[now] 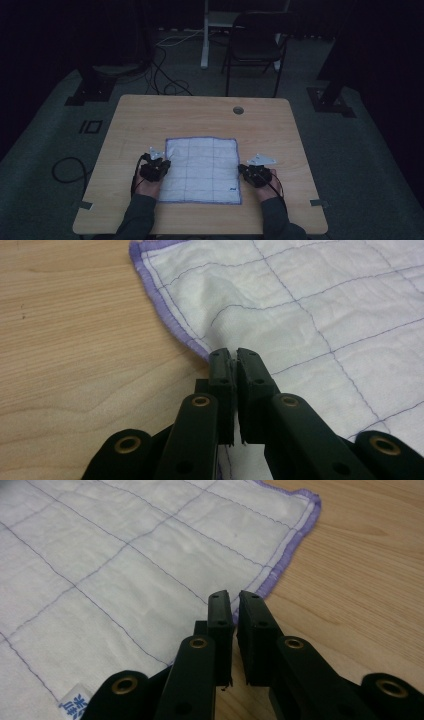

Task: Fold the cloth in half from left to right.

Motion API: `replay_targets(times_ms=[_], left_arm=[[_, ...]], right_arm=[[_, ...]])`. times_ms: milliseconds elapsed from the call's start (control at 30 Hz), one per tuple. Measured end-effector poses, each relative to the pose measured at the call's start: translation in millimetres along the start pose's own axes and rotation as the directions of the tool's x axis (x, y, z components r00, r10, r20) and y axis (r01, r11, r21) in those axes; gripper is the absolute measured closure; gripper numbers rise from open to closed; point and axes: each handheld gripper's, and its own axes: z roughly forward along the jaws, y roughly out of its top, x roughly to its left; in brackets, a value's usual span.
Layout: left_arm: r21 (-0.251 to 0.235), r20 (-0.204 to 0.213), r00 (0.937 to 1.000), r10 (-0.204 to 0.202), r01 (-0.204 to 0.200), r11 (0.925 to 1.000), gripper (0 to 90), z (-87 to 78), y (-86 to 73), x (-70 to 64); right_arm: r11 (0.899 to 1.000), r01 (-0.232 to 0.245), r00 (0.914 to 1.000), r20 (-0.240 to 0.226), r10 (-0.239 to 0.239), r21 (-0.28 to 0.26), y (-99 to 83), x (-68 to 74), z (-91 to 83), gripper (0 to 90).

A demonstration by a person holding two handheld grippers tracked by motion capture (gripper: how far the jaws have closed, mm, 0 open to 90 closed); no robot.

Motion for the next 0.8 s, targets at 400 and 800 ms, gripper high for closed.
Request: replay_targets(times_ms=[400, 800], left_arm=[[-0.019, 0.028, 0.9995, -0.013, 0.014, 0.9997, 86.9, -5.3, 5.1, 0.2], [-0.068, 0.059, 0.9983, -0.003, 0.007, 0.9977, 86.9, -17.3, 14.7, -5.3]], right_arm=[[1.0, 0.014, 0.9998, -0.013, -0.014, -0.012, 2.2, 1.3, 4.5, 82.2], [0.998, 0.04, 0.9992, -0.006, -0.04, 0.038, 3.7, 6.2, 13.8, 83.0]])
